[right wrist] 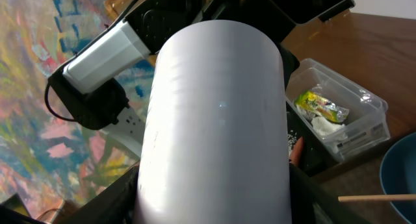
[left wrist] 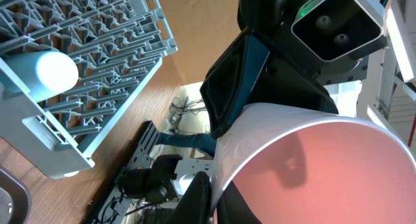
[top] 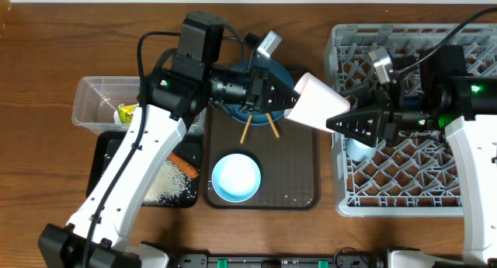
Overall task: Sort waste into correct bins and load items into the dishwasher rack
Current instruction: 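Grasp the pink cup with the right gripper from the left gripper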
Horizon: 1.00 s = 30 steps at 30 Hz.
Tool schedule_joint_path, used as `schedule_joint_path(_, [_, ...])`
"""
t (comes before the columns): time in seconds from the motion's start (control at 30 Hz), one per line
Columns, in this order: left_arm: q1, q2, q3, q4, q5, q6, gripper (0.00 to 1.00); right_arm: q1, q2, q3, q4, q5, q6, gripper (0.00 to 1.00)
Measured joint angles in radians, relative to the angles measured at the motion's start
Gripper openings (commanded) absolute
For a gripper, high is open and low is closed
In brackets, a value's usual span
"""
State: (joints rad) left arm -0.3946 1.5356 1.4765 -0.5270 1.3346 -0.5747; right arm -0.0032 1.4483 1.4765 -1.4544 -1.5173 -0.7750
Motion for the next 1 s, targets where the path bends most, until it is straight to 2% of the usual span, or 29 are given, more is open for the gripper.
schedule_joint_path(0.2, [0.0, 0.0, 0.0, -0.031, -0.007, 0.024, 0.07, 0.001, 0.0, 0.0, 0.029, 0.008, 0.003, 0.29])
schedule_joint_path(0.4, [-0.002, 0.0, 0.002, -0.187, -0.039, 0.1, 0.07, 0.018, 0.0, 0.0, 0.055, 0.058, 0.006, 0.26])
schedule_joint_path(0.6, [-0.008, 0.0, 0.002, -0.225, -0.09, 0.144, 0.17, 0.023, 0.0, 0.0, 0.115, 0.098, 0.029, 0.24])
schedule_joint_path(0.7, [-0.012, 0.0, 0.002, -0.219, -0.129, 0.153, 0.17, 0.022, 0.0, 0.0, 0.167, 0.128, 0.083, 0.23])
schedule_joint_path(0.77, [-0.013, 0.0, 0.002, -0.212, -0.164, 0.157, 0.32, 0.023, 0.0, 0.0, 0.2, 0.165, 0.14, 0.22])
schedule_joint_path(0.8, [-0.013, 0.0, 0.001, -0.216, -0.192, 0.161, 0.35, 0.022, 0.0, 0.0, 0.225, 0.193, 0.174, 0.22])
schedule_joint_path(1.0, [-0.013, 0.001, 0.001, -0.218, -0.362, 0.161, 0.37, 0.021, 0.0, 0.0, 0.278, 0.365, 0.349, 0.21])
